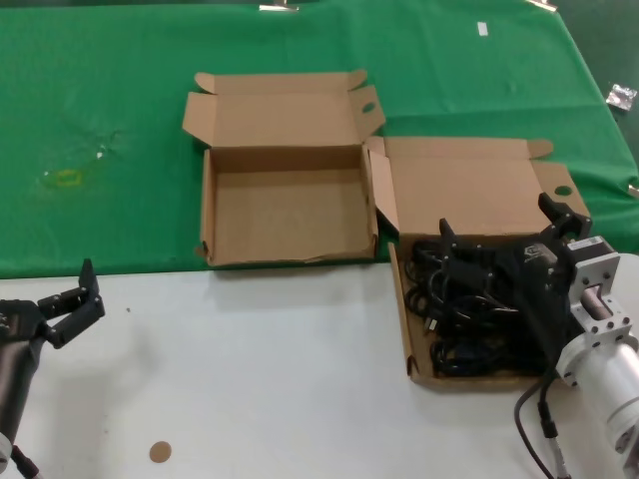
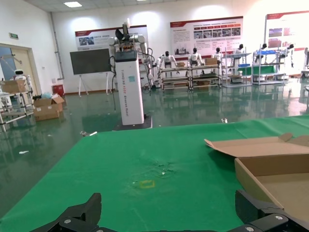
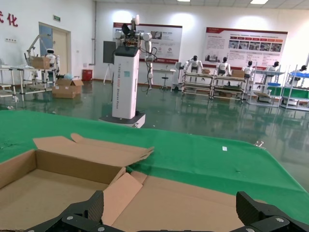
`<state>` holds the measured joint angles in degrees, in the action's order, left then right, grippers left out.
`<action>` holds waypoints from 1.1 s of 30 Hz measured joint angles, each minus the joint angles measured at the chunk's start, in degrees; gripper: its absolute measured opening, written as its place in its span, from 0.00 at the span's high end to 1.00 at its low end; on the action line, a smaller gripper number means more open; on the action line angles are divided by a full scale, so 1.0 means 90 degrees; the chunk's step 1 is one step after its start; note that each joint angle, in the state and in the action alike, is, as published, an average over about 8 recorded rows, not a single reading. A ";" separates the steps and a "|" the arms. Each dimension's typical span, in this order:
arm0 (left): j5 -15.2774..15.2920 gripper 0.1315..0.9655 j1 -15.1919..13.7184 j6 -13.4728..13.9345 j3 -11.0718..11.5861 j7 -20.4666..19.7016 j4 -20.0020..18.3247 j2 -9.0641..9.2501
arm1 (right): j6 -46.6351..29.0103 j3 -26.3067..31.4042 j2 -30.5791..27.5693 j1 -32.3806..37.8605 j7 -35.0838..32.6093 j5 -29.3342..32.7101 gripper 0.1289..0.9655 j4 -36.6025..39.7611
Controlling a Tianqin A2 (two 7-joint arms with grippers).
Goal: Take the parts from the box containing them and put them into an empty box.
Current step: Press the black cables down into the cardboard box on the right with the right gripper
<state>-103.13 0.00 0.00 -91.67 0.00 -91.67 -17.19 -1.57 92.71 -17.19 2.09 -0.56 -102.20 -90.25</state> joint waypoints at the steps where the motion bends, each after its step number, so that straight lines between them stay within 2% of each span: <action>1: 0.0000 0.00 0.0000 0.0000 0.0000 0.0000 0.0000 0.0000 | 0.0000 0.0000 0.0000 0.0000 0.0000 0.0000 0.00 0.0000; 33: 0.0000 0.03 0.0000 0.0000 0.0000 0.0000 0.0000 0.0000 | 0.0000 0.0000 0.0000 0.0000 0.0000 0.0000 0.00 0.0000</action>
<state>-103.13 0.00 0.00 -91.67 0.00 -91.67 -17.19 -1.57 92.71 -17.19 2.09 -0.56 -102.20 -90.25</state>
